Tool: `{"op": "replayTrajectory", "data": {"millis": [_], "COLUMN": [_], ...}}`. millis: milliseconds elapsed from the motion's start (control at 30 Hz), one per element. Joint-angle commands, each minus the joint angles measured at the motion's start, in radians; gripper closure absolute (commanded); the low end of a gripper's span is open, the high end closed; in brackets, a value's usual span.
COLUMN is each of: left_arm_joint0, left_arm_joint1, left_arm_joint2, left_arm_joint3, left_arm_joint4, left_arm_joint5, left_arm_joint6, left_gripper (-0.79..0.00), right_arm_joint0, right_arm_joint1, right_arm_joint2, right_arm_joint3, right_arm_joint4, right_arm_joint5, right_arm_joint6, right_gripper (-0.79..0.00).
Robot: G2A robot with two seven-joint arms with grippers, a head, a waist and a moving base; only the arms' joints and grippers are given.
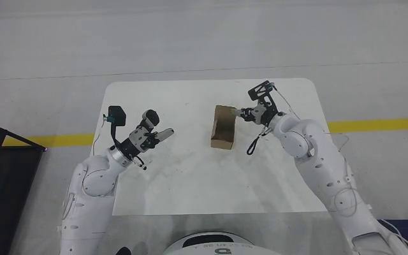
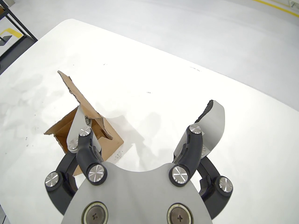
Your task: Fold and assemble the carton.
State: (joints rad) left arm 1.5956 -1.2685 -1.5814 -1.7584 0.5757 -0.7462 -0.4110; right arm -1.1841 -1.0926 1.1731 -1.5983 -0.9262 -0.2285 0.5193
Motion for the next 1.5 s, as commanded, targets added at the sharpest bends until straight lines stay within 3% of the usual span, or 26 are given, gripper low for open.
{"op": "replayTrajectory", "data": {"millis": [0, 133, 267, 600, 667, 867, 933, 1033, 1067, 1233, 1467], "left_arm_joint0": [0.000, 0.000, 0.000, 0.000, 0.000, 0.000, 0.000, 0.000, 0.000, 0.000, 0.000], "left_arm_joint1": [0.000, 0.000, 0.000, 0.000, 0.000, 0.000, 0.000, 0.000, 0.000, 0.000, 0.000], "left_arm_joint2": [0.000, 0.000, 0.000, 0.000, 0.000, 0.000, 0.000, 0.000, 0.000, 0.000, 0.000], "left_arm_joint3": [0.000, 0.000, 0.000, 0.000, 0.000, 0.000, 0.000, 0.000, 0.000, 0.000, 0.000], "left_arm_joint4": [0.000, 0.000, 0.000, 0.000, 0.000, 0.000, 0.000, 0.000, 0.000, 0.000, 0.000], "left_arm_joint5": [0.000, 0.000, 0.000, 0.000, 0.000, 0.000, 0.000, 0.000, 0.000, 0.000, 0.000], "left_arm_joint6": [0.000, 0.000, 0.000, 0.000, 0.000, 0.000, 0.000, 0.000, 0.000, 0.000, 0.000], "left_gripper": [-0.785, -0.785, -0.785, -0.785, -0.785, -0.785, -0.785, -0.785, -0.785, -0.785, -0.785], "right_arm_joint0": [0.036, 0.038, -0.013, -0.013, -0.037, -0.190, -0.217, -0.193, -0.181, -0.104, -0.008], "right_arm_joint1": [-0.005, -0.009, 0.002, 0.002, 0.005, 0.044, 0.054, 0.057, 0.055, 0.048, 0.035], "right_arm_joint2": [-0.016, 0.005, 0.068, 0.068, 0.068, 0.314, 0.373, 0.337, 0.319, 0.220, 0.107], "right_arm_joint3": [0.016, 0.016, -0.021, -0.021, -0.029, -0.111, -0.099, -0.098, -0.101, -0.035, 0.052], "right_arm_joint4": [0.007, 0.165, 0.353, 0.353, 0.428, 0.649, 0.612, 0.544, 0.542, 0.491, 0.461], "right_arm_joint5": [0.000, -0.055, -0.119, -0.119, -0.180, -0.247, -0.159, -0.022, -0.010, 0.073, 0.116], "right_arm_joint6": [0.019, 0.029, 0.134, 0.134, 0.173, 0.227, 0.258, 0.353, 0.363, 0.420, 0.482], "right_gripper": [-0.782, -0.785, -0.785, -0.785, -0.785, -0.785, -0.785, -0.785, -0.785, -0.634, -0.594]}}
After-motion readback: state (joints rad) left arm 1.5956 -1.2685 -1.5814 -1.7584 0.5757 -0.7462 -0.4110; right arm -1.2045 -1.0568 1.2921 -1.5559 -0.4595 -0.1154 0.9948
